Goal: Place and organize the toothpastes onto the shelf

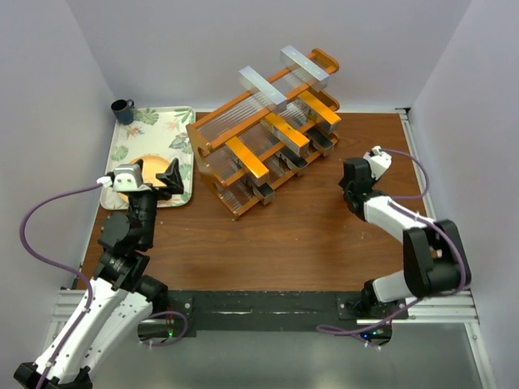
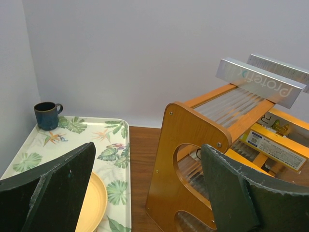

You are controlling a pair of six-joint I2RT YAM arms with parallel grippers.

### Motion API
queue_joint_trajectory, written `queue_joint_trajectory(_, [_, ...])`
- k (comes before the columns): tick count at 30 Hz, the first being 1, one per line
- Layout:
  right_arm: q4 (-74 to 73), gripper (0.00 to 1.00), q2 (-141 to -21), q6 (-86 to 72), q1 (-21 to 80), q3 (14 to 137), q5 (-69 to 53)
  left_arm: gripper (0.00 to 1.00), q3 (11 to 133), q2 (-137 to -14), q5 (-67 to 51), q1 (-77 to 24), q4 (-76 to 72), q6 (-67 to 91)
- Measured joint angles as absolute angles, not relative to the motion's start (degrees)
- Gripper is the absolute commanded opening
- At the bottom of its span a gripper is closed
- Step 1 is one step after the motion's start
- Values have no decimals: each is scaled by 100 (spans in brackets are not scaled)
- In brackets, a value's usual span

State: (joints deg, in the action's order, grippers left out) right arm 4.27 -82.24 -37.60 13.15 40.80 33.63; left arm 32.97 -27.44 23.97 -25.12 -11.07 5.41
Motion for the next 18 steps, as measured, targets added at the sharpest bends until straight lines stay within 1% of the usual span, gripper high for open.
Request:
queue_joint_trajectory(5, [30,30,-6851,-3245,1315,3983,3378,95,3295,-2740,2392,-2512,-1107,541])
queue_joint_trajectory(9, [-270,30,-5979,-2742,1310,4071,3262,95,3293,-2740,2392,-2512,-1107,541])
queue_joint_trajectory(12, [-655,28,-5658,-2399,1308,4340,2998,95,3291,-2740,2394,-2512,-1107,541])
queue_joint_trajectory(13, [-799,25,-5586,-2259,1308,4501,2816,95,3291,-2740,2394,-2512,-1107,541])
queue_joint_trajectory(18, [-1280,24,-5520,-1815,1404,5275,2075,95,3291,-2740,2394,-2512,-1107,539])
